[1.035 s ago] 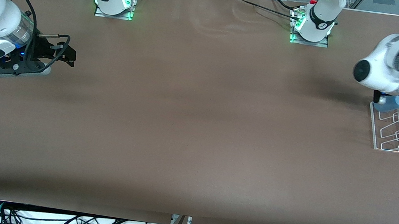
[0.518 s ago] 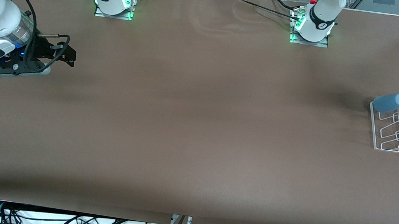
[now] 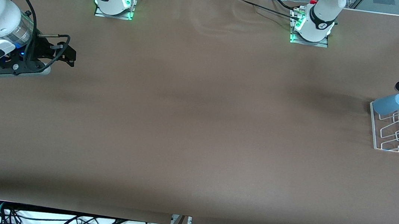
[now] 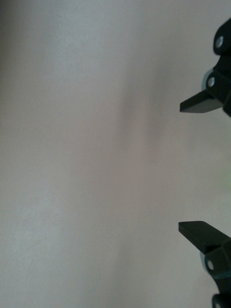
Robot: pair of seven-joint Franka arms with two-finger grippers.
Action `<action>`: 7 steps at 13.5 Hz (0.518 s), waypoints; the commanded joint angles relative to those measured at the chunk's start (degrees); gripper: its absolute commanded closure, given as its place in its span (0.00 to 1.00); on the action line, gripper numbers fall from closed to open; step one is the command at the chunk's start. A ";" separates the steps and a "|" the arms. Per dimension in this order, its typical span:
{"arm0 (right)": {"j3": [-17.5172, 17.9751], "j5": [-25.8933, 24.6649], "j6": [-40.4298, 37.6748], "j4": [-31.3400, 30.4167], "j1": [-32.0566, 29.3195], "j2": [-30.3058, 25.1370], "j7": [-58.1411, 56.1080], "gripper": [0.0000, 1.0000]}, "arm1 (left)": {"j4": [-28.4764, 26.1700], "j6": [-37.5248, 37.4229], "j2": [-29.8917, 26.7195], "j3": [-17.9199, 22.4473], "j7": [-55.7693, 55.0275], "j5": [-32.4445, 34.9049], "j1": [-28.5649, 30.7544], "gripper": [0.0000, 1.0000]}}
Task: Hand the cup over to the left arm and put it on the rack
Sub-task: 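Open the left gripper and lift it off the cup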
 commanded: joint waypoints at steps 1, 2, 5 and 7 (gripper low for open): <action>0.24 0.85 -0.34 1.01 -0.23 0.18 -0.52 0.01 | 7.02 -4.27 1.85 -0.32 -5.49 -7.28 -0.81 0.00; 0.24 0.85 -0.34 1.01 -0.23 0.18 -0.52 0.01 | 9.31 -6.38 2.29 -0.32 -9.09 -10.27 -1.51 0.00; 0.24 0.85 -0.34 1.01 -0.23 0.18 -0.52 0.01 | 12.31 -9.55 2.29 -0.23 -23.49 -20.47 -3.97 0.00; 0.24 0.85 -0.34 1.01 -0.23 0.18 -0.52 0.01 | 14.41 -11.57 2.38 1.60 -33.07 -25.65 -6.43 0.00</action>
